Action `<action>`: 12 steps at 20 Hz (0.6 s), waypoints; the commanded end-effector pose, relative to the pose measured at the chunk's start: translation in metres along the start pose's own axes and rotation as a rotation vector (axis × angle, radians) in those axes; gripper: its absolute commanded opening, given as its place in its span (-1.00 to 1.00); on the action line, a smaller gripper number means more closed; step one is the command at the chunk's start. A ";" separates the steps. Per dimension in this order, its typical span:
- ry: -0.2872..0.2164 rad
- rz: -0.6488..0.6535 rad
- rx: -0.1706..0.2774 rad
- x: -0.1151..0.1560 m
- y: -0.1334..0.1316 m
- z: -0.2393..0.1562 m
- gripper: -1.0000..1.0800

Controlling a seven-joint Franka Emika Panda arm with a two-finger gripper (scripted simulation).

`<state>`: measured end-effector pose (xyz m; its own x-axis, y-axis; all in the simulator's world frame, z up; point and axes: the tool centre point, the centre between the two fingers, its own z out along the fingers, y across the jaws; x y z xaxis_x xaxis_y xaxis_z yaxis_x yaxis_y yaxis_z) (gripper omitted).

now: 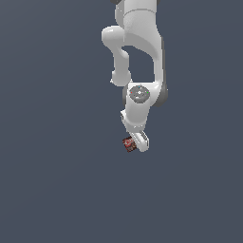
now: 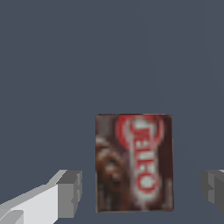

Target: Pick up the object and move it to a goal position.

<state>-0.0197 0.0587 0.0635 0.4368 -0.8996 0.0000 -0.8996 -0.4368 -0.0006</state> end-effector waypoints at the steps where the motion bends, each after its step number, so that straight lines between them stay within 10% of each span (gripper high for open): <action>1: 0.000 0.001 -0.001 0.000 0.001 0.006 0.92; 12: 0.000 0.005 -0.001 0.000 0.001 0.047 0.92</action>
<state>-0.0212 0.0583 0.0195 0.4327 -0.9015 -0.0005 -0.9015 -0.4327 0.0015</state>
